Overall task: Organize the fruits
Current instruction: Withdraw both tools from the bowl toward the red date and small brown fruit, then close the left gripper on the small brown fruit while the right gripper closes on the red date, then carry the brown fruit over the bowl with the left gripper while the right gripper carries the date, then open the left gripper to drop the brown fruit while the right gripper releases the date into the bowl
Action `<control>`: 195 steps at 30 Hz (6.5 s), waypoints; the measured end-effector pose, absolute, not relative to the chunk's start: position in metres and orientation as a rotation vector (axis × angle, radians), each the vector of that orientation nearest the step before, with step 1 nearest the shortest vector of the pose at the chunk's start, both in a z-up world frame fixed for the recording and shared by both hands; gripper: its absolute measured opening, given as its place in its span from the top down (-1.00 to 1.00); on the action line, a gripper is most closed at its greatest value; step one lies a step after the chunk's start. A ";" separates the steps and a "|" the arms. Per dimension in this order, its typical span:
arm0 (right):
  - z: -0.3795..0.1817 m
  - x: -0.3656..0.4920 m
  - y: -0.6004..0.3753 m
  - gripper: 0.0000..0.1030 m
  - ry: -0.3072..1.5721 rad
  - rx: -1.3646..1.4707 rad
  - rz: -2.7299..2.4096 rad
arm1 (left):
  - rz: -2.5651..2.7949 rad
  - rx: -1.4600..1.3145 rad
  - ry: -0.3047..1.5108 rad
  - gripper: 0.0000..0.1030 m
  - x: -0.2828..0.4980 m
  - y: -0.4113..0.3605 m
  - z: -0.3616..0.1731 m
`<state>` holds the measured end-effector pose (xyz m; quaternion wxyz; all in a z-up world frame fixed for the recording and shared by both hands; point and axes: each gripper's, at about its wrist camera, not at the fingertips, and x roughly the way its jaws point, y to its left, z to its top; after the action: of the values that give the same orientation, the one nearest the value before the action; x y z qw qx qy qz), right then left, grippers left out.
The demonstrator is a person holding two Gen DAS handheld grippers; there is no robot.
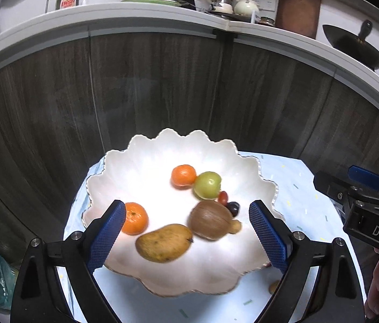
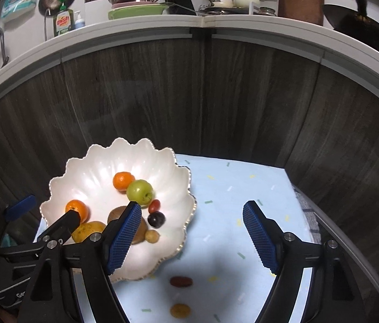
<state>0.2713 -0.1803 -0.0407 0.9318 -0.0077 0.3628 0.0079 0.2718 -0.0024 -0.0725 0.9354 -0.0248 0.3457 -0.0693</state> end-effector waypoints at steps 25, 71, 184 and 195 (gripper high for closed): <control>-0.082 0.213 -0.239 -0.52 0.804 -0.107 0.179 | -0.089 0.017 0.707 -0.79 0.180 -0.066 -0.090; -0.188 0.285 -0.214 0.22 0.909 -0.327 0.855 | -0.105 0.051 0.885 -0.02 0.207 -0.148 -0.192; -0.069 0.301 -0.149 0.64 0.789 0.108 0.295 | -0.089 0.013 0.747 0.49 0.300 0.025 -0.074; -0.088 0.330 -0.154 0.64 0.832 0.112 0.256 | -0.103 0.023 0.766 0.48 0.331 0.020 -0.085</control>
<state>0.3295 -0.1539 -0.0884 0.9053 0.0543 0.4027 0.1242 0.3306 0.0197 -0.0853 0.9261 0.0114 0.3738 -0.0501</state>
